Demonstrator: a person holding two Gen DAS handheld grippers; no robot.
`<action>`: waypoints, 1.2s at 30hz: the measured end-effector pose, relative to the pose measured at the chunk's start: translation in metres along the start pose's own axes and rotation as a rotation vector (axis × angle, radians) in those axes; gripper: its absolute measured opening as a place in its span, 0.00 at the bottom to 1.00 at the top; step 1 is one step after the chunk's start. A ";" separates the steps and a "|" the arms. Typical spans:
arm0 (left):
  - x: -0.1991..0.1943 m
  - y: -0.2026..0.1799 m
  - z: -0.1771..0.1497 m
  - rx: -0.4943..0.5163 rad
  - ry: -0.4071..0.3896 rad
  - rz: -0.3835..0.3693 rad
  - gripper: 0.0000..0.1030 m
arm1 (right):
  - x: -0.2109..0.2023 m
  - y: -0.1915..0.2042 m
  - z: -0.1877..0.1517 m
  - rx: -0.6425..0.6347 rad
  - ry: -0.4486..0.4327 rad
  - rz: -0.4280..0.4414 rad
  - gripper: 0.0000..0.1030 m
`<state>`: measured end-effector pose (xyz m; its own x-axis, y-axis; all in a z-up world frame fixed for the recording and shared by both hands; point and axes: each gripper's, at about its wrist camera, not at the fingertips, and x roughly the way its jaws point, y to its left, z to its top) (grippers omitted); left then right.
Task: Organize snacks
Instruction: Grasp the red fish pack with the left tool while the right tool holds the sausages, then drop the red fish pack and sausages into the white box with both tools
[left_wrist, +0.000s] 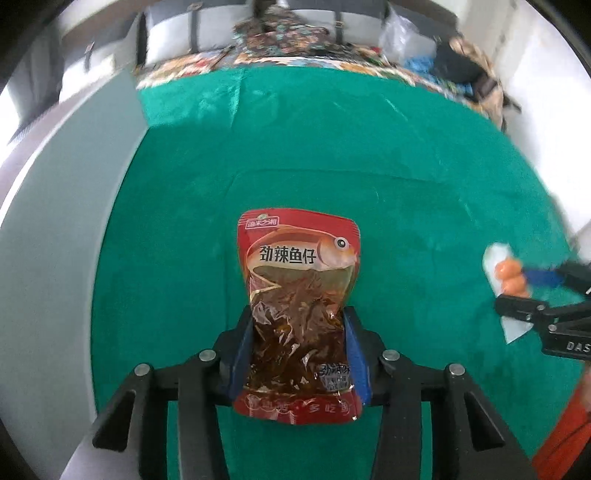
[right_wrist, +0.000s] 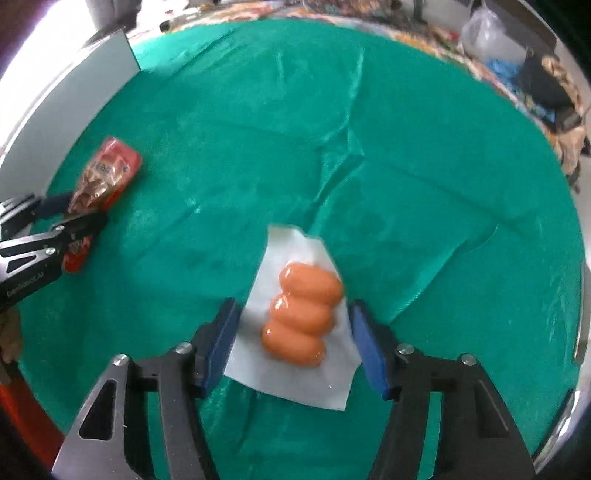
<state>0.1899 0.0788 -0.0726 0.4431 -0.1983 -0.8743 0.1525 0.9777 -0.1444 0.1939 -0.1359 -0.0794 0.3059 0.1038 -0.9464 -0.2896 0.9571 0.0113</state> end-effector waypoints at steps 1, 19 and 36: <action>-0.007 0.005 -0.006 -0.041 -0.008 -0.029 0.42 | -0.004 -0.006 -0.003 0.036 -0.002 0.028 0.60; -0.236 0.208 -0.056 -0.408 -0.302 0.080 0.44 | -0.155 0.194 0.054 -0.091 -0.220 0.623 0.60; -0.240 0.224 -0.112 -0.350 -0.267 0.475 0.91 | -0.118 0.340 0.049 -0.300 -0.133 0.524 0.69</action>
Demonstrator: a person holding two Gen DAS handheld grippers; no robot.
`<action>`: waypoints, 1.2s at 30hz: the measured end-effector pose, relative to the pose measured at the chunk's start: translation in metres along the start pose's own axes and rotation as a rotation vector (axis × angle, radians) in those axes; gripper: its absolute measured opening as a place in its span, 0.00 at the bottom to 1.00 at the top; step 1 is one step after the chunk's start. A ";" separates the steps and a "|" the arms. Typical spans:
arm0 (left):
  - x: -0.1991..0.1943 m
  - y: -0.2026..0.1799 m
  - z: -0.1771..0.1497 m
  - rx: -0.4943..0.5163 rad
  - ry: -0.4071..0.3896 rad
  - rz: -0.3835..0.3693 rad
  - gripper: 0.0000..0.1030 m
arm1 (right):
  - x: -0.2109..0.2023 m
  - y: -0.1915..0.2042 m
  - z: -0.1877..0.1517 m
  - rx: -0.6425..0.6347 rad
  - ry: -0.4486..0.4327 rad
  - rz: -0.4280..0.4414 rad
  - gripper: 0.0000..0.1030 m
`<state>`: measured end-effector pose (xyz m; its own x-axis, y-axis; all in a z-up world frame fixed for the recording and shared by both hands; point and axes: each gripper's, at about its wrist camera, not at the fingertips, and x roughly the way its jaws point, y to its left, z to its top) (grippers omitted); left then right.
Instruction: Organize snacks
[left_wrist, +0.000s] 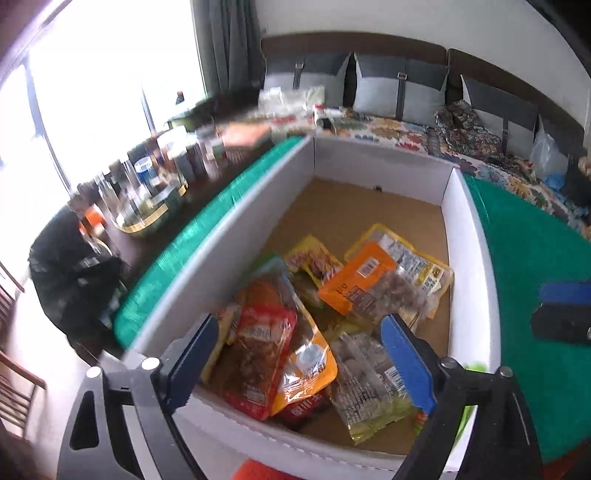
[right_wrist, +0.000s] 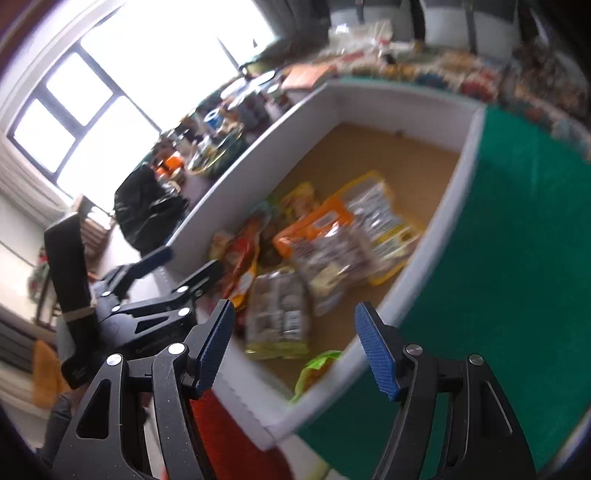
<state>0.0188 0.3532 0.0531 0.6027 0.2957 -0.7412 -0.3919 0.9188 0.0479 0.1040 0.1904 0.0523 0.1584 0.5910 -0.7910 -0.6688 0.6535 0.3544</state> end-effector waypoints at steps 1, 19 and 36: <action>-0.006 0.000 0.001 -0.013 -0.015 -0.009 0.96 | -0.010 0.000 -0.002 -0.012 -0.024 -0.027 0.69; -0.049 -0.010 0.011 -0.078 -0.038 0.096 1.00 | -0.043 0.012 -0.015 -0.070 -0.144 -0.284 0.73; -0.076 0.004 0.012 -0.091 -0.052 0.017 1.00 | -0.040 0.021 -0.019 -0.031 -0.105 -0.275 0.73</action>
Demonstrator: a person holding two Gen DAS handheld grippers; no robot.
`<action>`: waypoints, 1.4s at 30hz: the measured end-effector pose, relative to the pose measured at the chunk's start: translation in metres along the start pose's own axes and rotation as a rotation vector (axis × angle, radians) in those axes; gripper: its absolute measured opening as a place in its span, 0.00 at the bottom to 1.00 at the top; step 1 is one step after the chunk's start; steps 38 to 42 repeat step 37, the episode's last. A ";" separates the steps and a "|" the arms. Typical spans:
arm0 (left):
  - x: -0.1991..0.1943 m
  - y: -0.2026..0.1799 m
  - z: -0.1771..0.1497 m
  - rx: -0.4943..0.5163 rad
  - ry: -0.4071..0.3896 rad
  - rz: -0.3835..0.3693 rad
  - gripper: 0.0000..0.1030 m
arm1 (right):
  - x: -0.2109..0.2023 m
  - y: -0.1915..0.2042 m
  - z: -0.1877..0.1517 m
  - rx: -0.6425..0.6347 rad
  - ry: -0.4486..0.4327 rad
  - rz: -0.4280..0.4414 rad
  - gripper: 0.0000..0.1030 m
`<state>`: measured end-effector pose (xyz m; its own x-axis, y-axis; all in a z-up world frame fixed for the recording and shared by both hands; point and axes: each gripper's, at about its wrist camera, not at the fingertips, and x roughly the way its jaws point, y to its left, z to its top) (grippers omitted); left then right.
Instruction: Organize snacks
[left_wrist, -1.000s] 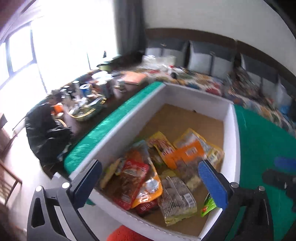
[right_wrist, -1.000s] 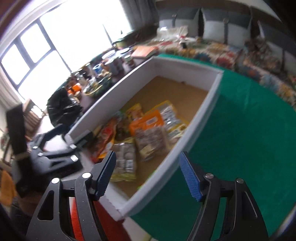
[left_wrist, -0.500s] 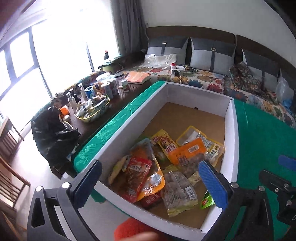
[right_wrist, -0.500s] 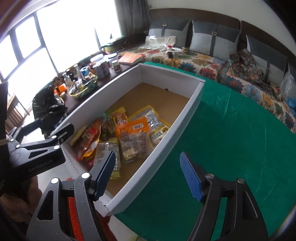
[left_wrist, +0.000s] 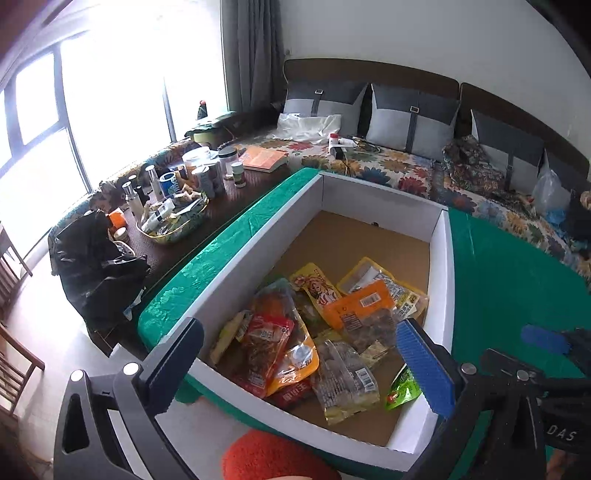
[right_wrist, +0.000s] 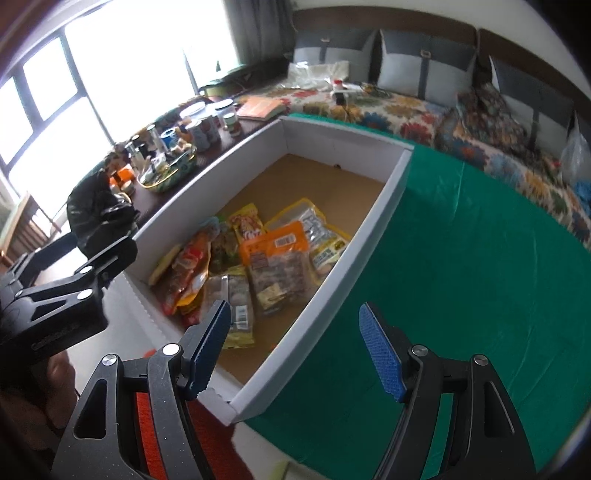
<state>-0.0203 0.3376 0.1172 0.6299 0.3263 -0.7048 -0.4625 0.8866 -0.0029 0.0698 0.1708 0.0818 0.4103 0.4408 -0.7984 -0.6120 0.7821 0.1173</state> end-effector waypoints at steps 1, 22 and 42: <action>0.000 -0.001 -0.001 0.014 0.016 0.023 1.00 | -0.001 0.002 0.001 -0.002 -0.001 -0.002 0.73; -0.003 0.012 -0.007 -0.027 0.041 0.080 1.00 | -0.005 0.027 0.008 -0.052 -0.027 -0.016 0.73; -0.003 0.016 -0.008 -0.034 0.025 0.092 1.00 | 0.001 0.033 0.009 -0.063 -0.023 -0.023 0.73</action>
